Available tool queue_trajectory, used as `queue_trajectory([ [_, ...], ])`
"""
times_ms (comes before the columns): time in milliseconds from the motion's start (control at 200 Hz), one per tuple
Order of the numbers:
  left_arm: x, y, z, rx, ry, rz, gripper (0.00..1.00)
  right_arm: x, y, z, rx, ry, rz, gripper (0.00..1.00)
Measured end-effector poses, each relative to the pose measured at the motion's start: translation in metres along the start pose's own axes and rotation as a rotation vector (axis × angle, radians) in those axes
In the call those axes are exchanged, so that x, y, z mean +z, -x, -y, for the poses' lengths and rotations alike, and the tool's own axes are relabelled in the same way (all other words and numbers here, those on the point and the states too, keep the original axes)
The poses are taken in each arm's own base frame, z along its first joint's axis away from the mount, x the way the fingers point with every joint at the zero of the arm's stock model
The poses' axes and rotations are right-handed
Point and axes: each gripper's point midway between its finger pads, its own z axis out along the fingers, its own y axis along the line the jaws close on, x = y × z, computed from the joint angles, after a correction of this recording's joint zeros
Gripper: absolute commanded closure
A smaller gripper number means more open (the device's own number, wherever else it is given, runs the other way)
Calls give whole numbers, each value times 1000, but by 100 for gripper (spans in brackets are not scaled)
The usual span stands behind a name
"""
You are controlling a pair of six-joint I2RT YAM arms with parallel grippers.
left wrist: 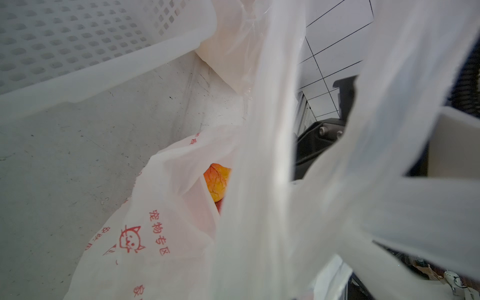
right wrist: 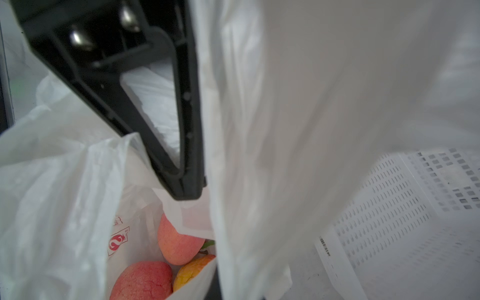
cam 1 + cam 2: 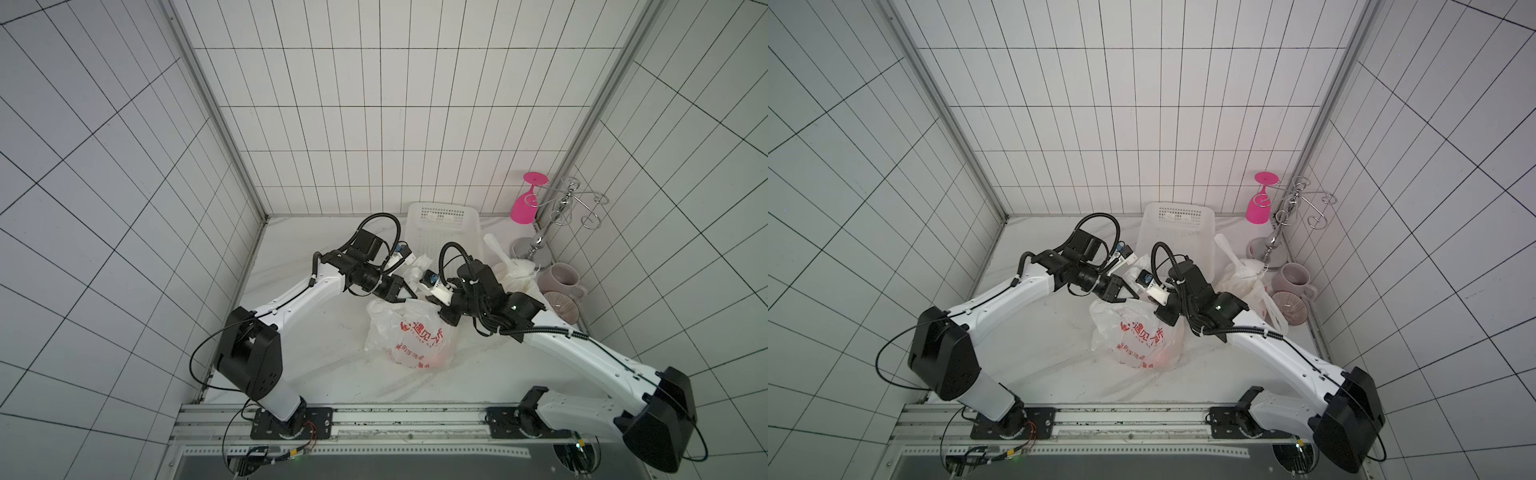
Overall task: Place the peach into a plastic bag & tie a knot
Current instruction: Cross the plastic bag at the center of the board.
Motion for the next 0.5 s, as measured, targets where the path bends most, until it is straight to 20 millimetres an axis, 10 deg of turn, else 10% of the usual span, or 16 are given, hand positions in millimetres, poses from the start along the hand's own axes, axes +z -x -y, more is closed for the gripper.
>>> queue_trajectory([
  [500, 1, 6, 10, 108, -72, 80, 63, 5, 8, -5, 11, 38, 10, 100],
])
